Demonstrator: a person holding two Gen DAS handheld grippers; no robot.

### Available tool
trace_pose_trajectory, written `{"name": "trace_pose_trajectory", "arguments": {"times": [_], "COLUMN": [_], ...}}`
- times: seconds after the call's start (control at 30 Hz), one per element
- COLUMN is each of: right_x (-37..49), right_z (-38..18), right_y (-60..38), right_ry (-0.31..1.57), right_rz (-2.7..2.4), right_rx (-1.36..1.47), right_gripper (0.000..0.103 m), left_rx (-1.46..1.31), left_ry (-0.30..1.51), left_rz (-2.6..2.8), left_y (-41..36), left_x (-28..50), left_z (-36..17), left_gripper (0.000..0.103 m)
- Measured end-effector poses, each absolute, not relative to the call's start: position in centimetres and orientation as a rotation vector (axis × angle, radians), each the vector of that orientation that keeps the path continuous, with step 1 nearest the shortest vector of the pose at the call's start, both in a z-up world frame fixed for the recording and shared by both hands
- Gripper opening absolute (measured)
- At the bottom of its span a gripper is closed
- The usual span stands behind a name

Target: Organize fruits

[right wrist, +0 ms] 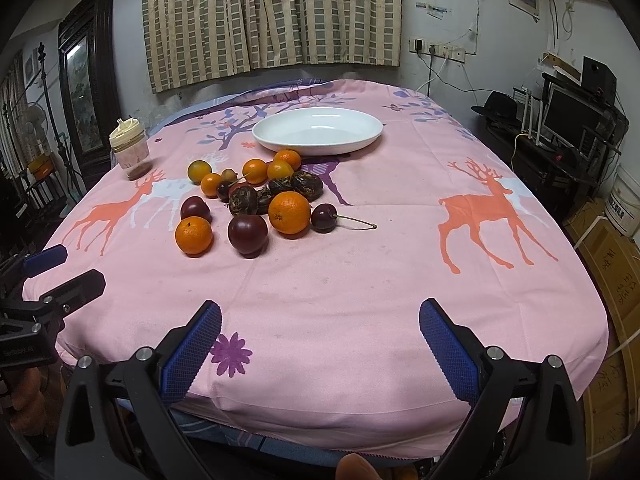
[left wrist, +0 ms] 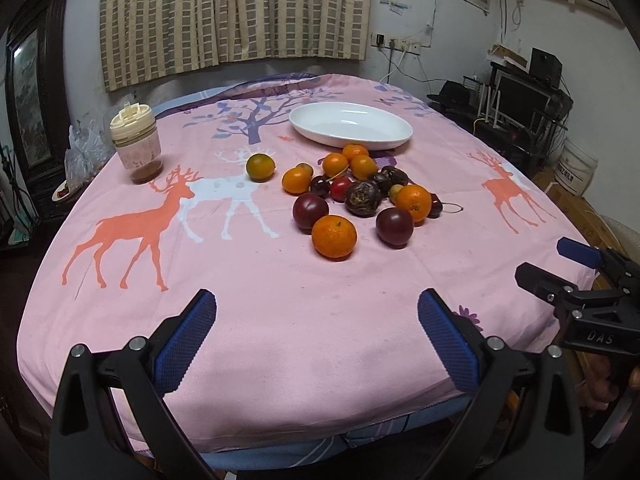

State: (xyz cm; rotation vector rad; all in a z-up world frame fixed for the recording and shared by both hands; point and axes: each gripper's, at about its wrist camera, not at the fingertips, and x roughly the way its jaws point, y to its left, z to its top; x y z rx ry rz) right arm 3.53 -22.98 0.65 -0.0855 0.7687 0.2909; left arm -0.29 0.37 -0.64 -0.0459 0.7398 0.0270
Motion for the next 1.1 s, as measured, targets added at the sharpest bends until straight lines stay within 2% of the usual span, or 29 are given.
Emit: {"name": "trace_pose_trajectory", "arguments": {"times": [1.1], "right_x": [3.63], "right_z": [0.43], "right_y": [-22.81], "right_ry": [0.773], "right_rz": [0.293], "right_rx": [-0.082], "right_gripper": [0.099], "left_rx": [-0.029], "left_ry": [0.742], "left_rz": [-0.015], "left_y": [-0.42], "left_x": [-0.48], "left_z": [-0.76], "left_gripper": [0.099]}}
